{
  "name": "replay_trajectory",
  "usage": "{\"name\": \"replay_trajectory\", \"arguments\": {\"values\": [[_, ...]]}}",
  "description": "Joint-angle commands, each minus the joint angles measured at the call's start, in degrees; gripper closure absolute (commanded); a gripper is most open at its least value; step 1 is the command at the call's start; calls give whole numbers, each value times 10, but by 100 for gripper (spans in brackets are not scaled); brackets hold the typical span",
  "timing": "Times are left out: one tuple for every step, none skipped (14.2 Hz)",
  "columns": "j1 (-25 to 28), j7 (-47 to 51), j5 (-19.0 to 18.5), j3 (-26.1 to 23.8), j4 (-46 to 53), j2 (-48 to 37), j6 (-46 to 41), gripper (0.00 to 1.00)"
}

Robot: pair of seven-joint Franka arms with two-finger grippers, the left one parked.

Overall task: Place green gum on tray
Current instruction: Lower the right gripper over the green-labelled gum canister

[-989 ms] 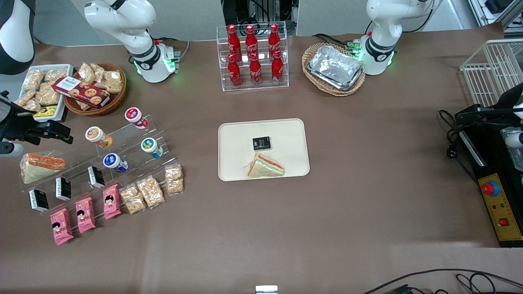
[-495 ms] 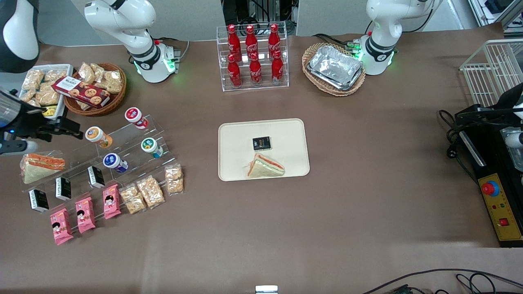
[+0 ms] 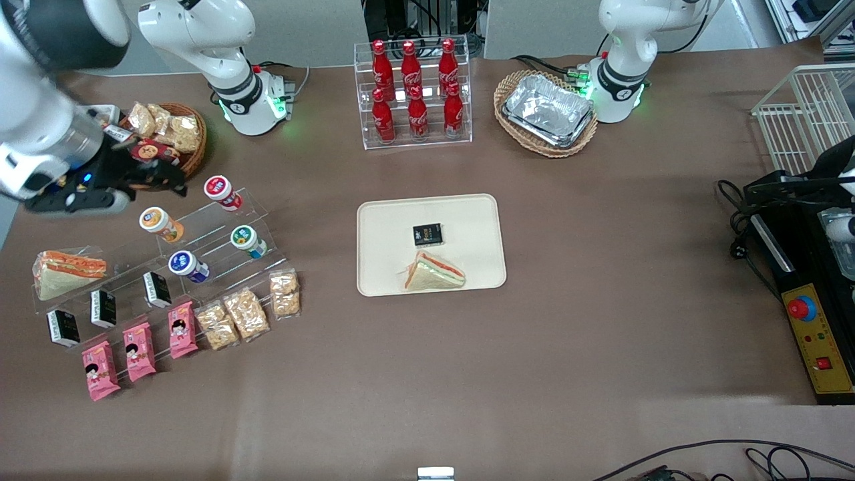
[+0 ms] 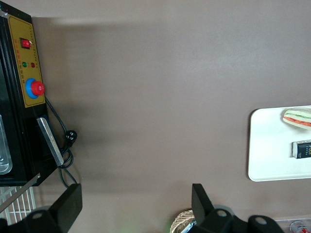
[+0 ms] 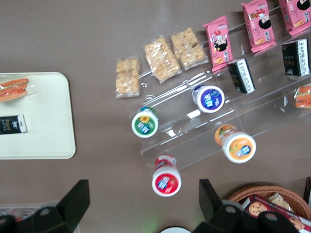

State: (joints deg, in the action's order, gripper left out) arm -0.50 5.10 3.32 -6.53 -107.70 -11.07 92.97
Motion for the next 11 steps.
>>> {"name": "replay_trajectory", "arguments": {"values": [[-4, 22, 10, -21, -53, -59, 5, 0], [-4, 26, 14, -30, -58, -64, 4, 0], [-4, 27, 17, -35, -62, -69, 5, 0], [-4, 27, 17, -36, -66, -69, 7, 0], [-4, 27, 17, -36, -67, -69, 12, 0], [-4, 27, 17, -36, -75, -67, 21, 0], [-3, 27, 17, -37, -88, -67, 38, 0], [-3, 27, 17, -36, -106, -67, 55, 0], [-3, 27, 17, -37, -122, -66, 73, 0], [-3, 26, 17, -38, -138, -62, 93, 0], [-3, 26, 17, -43, -158, -58, 117, 0]]}}
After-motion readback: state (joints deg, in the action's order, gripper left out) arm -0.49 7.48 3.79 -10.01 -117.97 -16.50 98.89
